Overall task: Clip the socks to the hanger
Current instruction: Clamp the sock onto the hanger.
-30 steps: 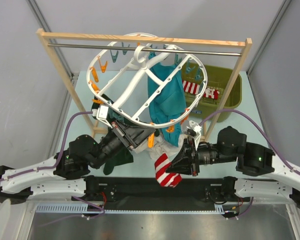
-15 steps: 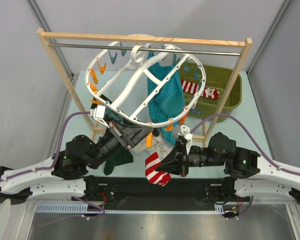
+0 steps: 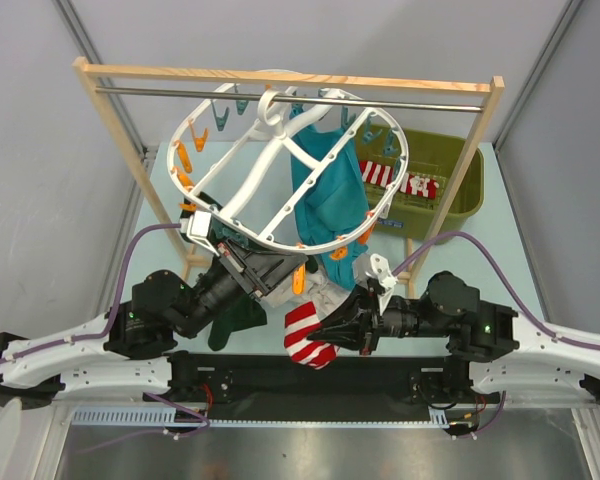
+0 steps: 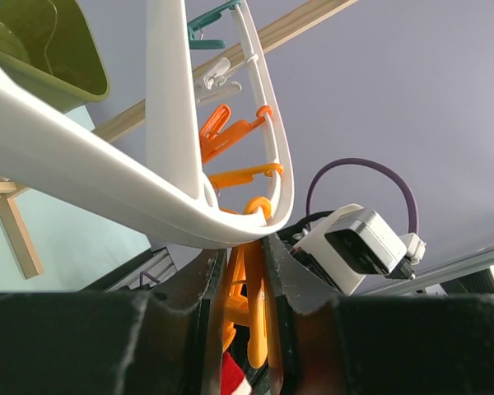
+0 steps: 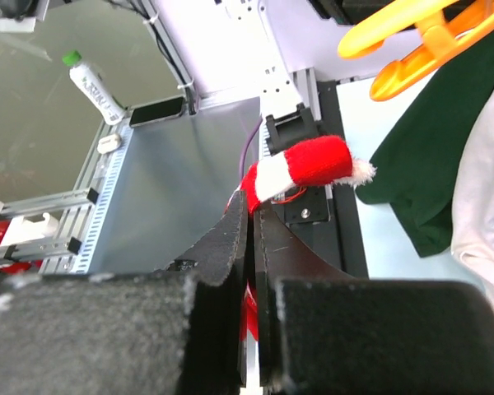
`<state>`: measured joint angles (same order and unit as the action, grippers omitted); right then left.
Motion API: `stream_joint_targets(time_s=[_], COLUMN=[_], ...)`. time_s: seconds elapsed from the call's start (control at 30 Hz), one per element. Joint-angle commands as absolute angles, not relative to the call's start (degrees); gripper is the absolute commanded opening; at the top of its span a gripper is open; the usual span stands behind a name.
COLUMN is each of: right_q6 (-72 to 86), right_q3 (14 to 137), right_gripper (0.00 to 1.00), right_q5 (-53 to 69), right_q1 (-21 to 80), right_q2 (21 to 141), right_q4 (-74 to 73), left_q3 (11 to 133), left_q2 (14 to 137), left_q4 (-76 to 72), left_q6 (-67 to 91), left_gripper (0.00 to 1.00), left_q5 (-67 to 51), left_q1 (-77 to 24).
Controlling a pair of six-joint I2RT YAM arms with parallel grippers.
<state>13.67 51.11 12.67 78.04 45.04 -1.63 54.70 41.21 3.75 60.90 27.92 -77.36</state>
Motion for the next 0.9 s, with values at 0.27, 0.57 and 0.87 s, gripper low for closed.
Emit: stream_joint_targets(time_s=[0.27,0.57,0.87], right_q6=[14.1,15.1,14.2], right_q3=[50.0,48.0,48.2], right_gripper=[0.00,0.00,0.00], right_q5=[9.8,6.9,5.7], right_q1=[78.4,78.4,78.5], right_q2=[43.3,42.7,42.8], right_q4=[7.0,11.4,10.9], left_q3=[54.1,54.1,54.2], left_q2=[41.5,42.0,42.2], left_q4=[1.4,1.2,1.1], left_q6=[62.1,62.3,62.3], left_gripper=[0.00,0.00,0.00], left_q5=[29.6,29.1,29.0], left_q1=[-77.2,-77.2,-77.1])
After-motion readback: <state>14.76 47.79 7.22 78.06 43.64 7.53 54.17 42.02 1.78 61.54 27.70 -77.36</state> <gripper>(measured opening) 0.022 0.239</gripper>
